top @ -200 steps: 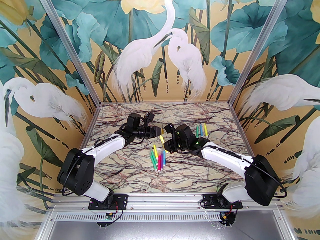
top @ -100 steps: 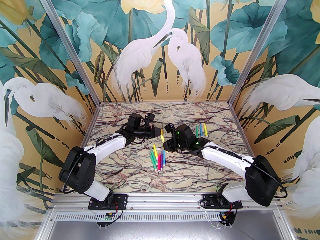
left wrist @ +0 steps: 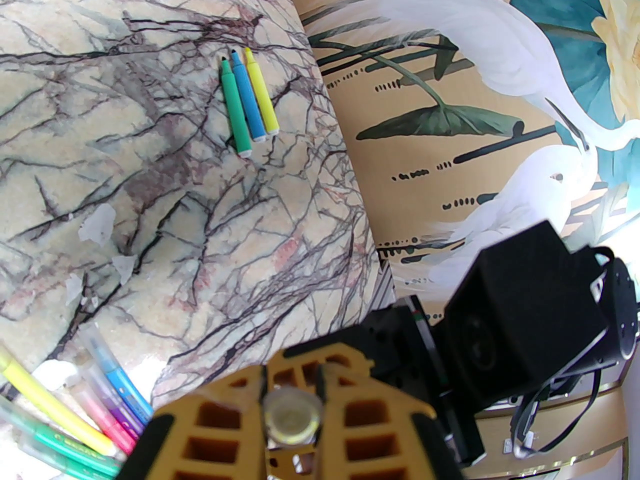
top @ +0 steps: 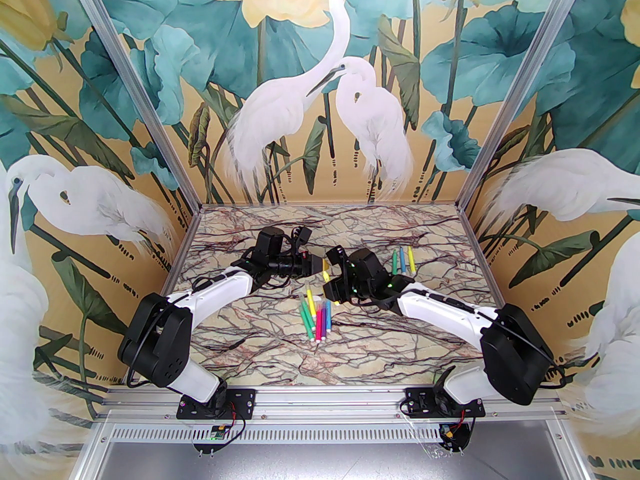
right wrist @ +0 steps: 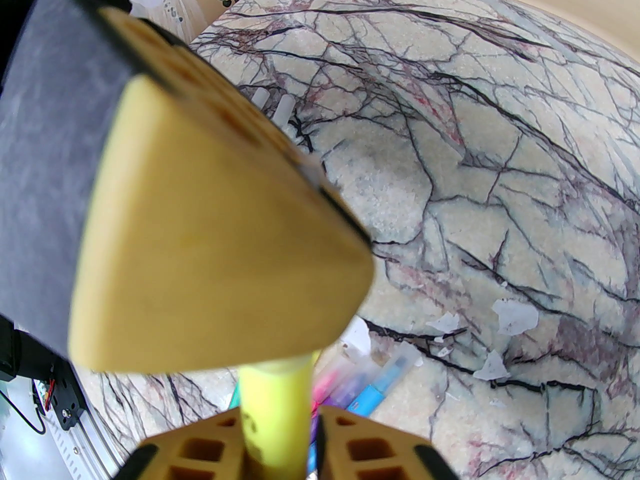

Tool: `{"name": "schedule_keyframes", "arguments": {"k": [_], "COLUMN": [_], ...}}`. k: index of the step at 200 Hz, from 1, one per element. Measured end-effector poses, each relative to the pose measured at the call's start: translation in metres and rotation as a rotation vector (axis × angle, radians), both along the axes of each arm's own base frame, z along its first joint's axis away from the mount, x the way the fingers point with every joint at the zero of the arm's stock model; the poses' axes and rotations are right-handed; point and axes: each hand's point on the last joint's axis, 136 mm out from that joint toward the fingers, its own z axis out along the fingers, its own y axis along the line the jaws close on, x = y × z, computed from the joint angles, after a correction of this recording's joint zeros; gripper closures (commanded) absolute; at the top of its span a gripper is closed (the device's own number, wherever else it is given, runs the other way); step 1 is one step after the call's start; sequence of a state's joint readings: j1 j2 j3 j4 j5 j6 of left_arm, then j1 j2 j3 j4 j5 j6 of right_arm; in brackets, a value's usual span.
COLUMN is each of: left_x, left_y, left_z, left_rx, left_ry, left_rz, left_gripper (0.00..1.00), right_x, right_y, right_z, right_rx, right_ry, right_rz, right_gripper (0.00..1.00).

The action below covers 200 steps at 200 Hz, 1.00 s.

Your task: Open the pen caps

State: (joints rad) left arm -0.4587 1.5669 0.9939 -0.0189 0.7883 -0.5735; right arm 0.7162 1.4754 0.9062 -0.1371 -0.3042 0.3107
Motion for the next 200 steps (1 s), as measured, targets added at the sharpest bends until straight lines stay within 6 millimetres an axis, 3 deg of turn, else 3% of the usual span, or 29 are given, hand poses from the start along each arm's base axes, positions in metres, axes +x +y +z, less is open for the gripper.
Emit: {"name": "schedule_keyframes", "arguments": {"k": [65,200], "left_x": [0.004,0.0], "left_y": [-0.002,-0.009], "left_z": [0.008,0.022], "left_rx": [0.036,0.058], "left_ry": [-0.005,0.027], "left_rz": [0.013,-0.009], "left_gripper": [1.0,1.0], "right_x": [0.001,-0.002], "right_y": [-0.002,-0.014], "right_z": [0.007,0.02], "right_rx": [0.003,0.041], "right_ry": [-0.027,-0.136], "right_rz": [-0.007,-0.027], "right_gripper": [1.0,1.0]}}
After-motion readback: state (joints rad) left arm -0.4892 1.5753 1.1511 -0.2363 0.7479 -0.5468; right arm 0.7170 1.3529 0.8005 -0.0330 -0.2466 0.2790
